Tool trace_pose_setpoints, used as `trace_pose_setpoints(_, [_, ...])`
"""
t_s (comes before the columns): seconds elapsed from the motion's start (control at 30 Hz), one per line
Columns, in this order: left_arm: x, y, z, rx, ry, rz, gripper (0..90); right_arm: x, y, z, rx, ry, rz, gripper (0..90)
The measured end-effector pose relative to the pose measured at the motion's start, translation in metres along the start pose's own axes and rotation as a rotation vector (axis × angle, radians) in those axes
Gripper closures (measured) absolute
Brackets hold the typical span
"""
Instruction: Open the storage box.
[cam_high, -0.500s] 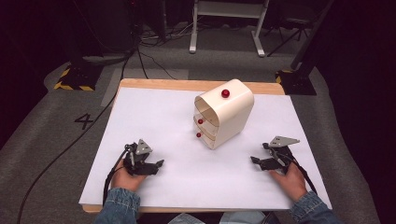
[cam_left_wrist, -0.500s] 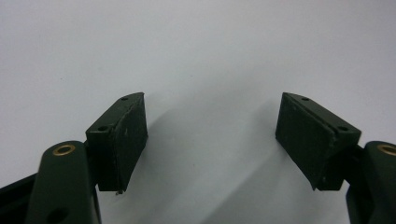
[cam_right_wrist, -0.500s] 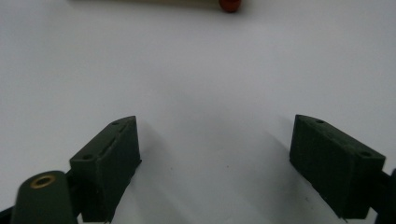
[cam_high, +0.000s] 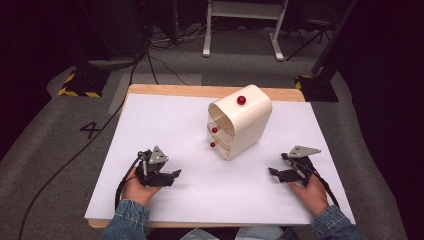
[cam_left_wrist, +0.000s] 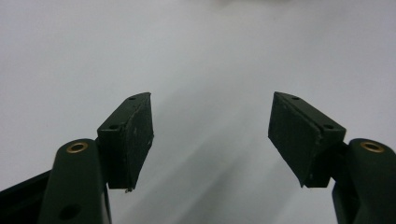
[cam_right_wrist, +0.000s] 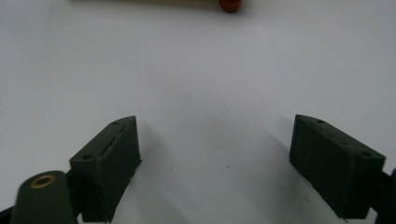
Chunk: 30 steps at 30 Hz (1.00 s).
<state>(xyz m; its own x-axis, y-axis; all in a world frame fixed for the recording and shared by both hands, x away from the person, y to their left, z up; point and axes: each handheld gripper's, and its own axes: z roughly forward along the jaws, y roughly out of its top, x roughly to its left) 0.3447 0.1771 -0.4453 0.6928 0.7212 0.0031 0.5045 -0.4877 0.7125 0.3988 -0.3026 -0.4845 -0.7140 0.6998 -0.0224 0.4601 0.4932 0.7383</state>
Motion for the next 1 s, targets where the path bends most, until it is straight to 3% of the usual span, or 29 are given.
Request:
trace_pose_setpoints(0.17, [-0.003,0.011,-0.007,-0.041,-0.016,0.004,33.1,0.000,0.000,0.000,-0.001,0.000,0.000,16.2])
trace_pose_setpoints(0.33, [-0.003,0.024,-0.009,-0.136,-0.074,-0.024,32.6,0.000,0.000,0.000,-0.002,-0.002,-0.001,16.2])
trace_pose_setpoints(0.4, [-0.004,0.026,-0.009,-0.163,-0.069,-0.006,32.1,0.000,0.000,0.000,-0.002,-0.002,-0.001,16.2])
trace_pose_setpoints(0.53, [-0.005,0.035,-0.007,-0.234,-0.106,-0.004,32.5,0.000,0.000,0.000,-0.001,-0.002,-0.001,16.1])
trace_pose_setpoints(0.67, [-0.004,0.043,0.004,-0.269,-0.147,-0.003,32.5,0.000,0.000,0.000,-0.001,-0.002,-0.001,16.2])
trace_pose_setpoints(1.0, [-0.003,0.055,0.034,-0.321,-0.181,0.007,33.6,0.000,0.000,0.000,0.000,-0.004,-0.001,15.9])
